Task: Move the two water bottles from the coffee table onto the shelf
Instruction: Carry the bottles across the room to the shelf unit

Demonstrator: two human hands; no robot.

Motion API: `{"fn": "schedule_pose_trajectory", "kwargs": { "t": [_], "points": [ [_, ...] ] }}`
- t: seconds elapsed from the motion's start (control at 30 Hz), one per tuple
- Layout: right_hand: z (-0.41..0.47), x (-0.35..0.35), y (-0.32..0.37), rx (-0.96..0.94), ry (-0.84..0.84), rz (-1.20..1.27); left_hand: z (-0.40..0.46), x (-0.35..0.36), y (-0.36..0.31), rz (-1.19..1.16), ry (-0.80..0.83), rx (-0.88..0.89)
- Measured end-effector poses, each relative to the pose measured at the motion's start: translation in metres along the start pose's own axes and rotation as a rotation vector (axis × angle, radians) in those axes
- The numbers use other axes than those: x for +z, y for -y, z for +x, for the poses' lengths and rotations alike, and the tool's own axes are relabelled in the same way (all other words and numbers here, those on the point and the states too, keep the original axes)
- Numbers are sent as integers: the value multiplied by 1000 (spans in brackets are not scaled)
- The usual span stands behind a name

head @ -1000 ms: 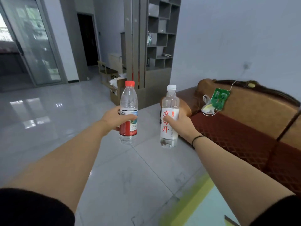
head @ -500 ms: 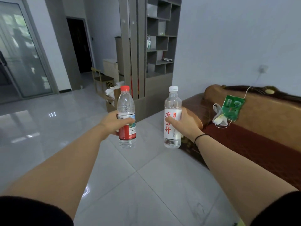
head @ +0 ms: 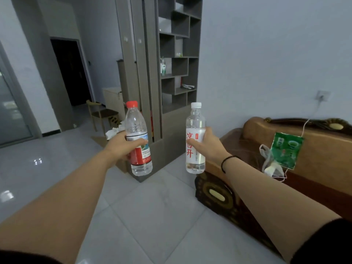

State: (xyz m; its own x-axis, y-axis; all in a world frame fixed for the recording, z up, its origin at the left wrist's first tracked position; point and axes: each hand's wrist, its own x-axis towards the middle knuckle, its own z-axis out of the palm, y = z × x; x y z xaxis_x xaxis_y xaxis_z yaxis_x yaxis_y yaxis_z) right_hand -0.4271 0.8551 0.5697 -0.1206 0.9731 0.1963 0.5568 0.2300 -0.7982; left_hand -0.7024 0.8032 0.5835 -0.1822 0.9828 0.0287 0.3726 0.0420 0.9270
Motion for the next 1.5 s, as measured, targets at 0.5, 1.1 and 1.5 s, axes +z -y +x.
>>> {"fn": "schedule_pose_trajectory", "kwargs": {
  "t": [0.5,1.1,1.5],
  "points": [
    [417,29,-27,0,-172,-52,454,15,-48,51,103,156],
    [928,10,-112,-135,-208,59,948,109,-108,38,6,236],
    [1235,56,-123,-306,-149,100,1222,114,-143,124,-215,300]
  ]
}}
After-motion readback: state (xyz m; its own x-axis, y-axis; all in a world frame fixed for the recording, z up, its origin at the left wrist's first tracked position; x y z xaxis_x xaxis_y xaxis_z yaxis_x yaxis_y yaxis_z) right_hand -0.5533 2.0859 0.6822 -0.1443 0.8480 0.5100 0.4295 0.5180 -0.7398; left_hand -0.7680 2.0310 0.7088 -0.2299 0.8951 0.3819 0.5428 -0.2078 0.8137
